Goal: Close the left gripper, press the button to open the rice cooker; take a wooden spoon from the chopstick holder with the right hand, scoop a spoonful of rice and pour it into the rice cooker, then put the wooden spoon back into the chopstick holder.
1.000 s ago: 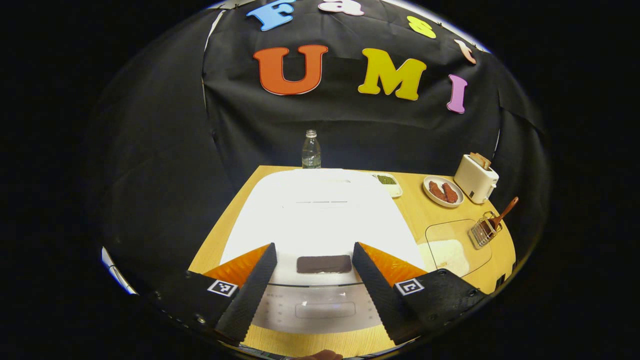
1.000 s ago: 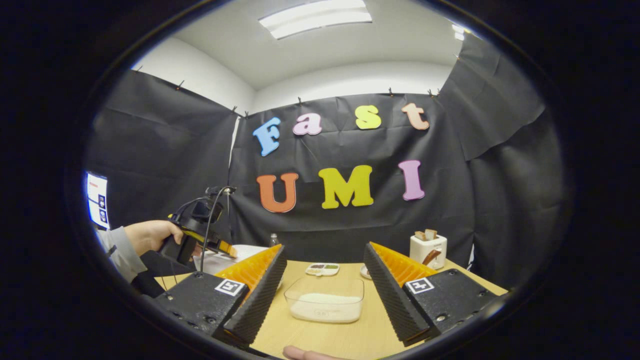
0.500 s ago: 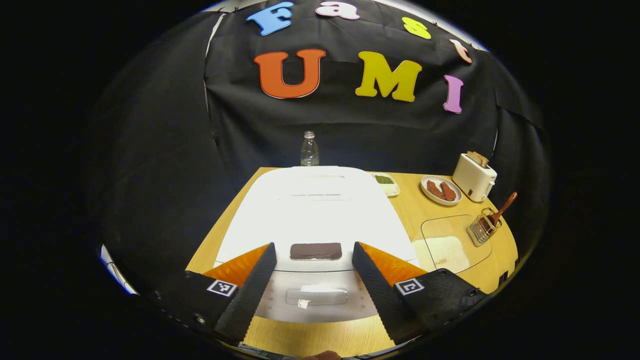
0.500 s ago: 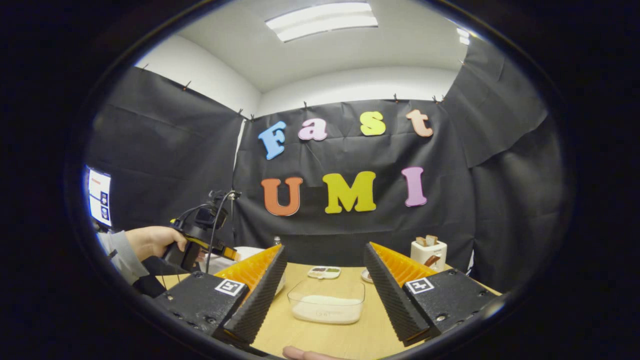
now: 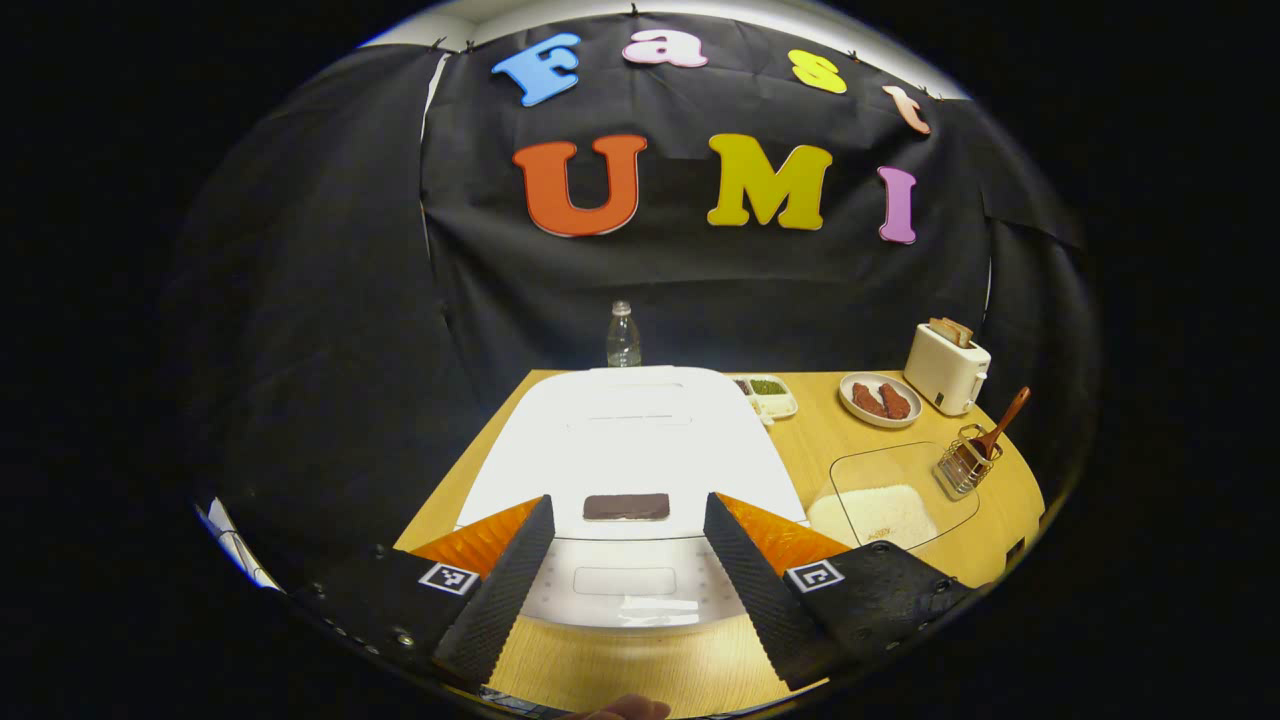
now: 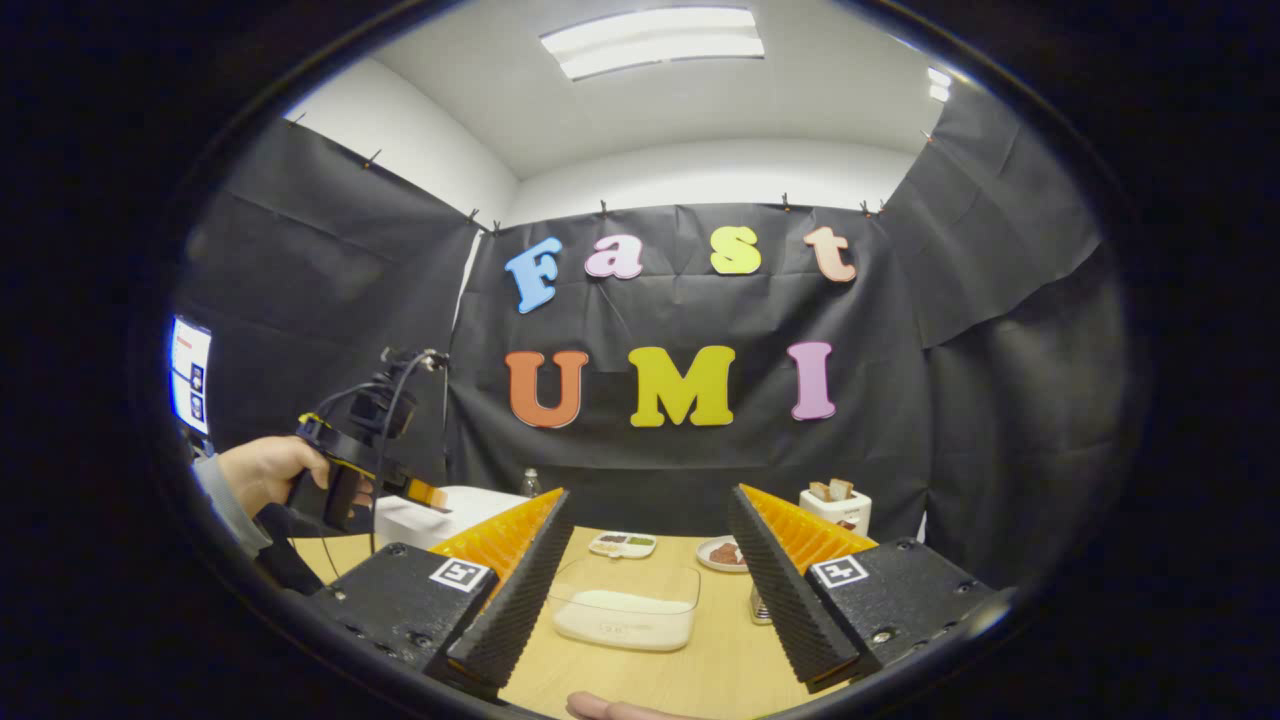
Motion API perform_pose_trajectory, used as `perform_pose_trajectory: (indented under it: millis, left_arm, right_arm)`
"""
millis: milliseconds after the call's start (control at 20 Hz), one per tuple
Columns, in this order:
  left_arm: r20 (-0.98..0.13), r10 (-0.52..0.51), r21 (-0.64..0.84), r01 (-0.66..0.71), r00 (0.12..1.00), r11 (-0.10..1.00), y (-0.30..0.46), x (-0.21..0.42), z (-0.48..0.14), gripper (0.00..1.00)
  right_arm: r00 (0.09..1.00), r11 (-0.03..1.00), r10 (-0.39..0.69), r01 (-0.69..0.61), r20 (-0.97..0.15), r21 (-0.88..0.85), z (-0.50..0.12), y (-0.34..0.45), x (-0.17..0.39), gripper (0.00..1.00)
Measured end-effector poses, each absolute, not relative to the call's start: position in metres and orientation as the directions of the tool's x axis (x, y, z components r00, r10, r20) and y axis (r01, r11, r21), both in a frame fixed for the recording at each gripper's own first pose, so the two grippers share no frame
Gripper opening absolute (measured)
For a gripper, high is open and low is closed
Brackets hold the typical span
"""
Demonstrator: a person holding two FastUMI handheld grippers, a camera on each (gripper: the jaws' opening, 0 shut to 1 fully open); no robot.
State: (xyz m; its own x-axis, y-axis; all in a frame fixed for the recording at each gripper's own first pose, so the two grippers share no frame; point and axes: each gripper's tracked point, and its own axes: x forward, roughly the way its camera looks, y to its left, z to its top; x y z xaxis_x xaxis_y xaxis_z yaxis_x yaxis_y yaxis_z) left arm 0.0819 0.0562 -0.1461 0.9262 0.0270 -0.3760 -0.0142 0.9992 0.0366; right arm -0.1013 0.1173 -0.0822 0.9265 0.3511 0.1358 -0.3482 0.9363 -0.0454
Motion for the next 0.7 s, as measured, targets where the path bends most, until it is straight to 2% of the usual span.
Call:
perform_pose_trajectory:
  millis: [50,100,150,350,400,450,600,650,700]
  left_arm:
    - [-0.349,0.023,0.039,-0.01,0.937,0.999,0.05,0.074,-0.139,0.96]
    - [-0.327,0.016,0.037,-0.004,0.945,0.999,0.043,0.065,-0.133,0.96]
    - [-0.304,0.01,0.034,0.001,0.953,0.999,0.037,0.056,-0.125,0.96]
    - [-0.176,-0.009,0.038,0.015,0.984,0.999,0.018,0.016,-0.089,0.96]
    - [-0.142,-0.009,0.031,0.013,0.99,0.999,0.015,0.007,-0.082,0.96]
    - [-0.118,-0.024,0.019,0.026,0.993,0.999,0.011,-0.005,-0.078,0.96]
    - [-0.062,-0.045,-0.027,0.044,0.997,0.999,-0.003,-0.036,-0.072,0.96]
    - [-0.035,-0.031,-0.028,0.03,0.999,0.999,-0.001,-0.042,-0.069,0.96]
    - [-0.019,-0.027,-0.02,0.026,0.999,0.999,-0.003,-0.048,-0.07,0.96]
  right_arm:
    - [0.932,0.941,0.338,-0.335,0.133,-0.049,-0.082,0.112,-0.098,0.95]
    - [0.937,0.946,0.325,-0.321,0.131,-0.052,-0.083,0.109,-0.095,1.0]
    - [0.941,0.95,0.312,-0.308,0.128,-0.053,-0.083,0.105,-0.093,0.95]
    - [0.952,0.961,0.277,-0.272,0.128,-0.055,-0.081,0.095,-0.089,0.95]
    - [0.954,0.962,0.271,-0.265,0.132,-0.061,-0.079,0.093,-0.089,1.0]
    - [0.955,0.964,0.264,-0.257,0.134,-0.066,-0.079,0.09,-0.089,0.95]
    - [0.956,0.963,0.265,-0.257,0.127,-0.074,-0.079,0.092,-0.092,0.95]
    - [0.957,0.964,0.262,-0.254,0.123,-0.078,-0.079,0.091,-0.093,1.0]
    - [0.959,0.965,0.258,-0.25,0.117,-0.083,-0.08,0.089,-0.093,0.95]
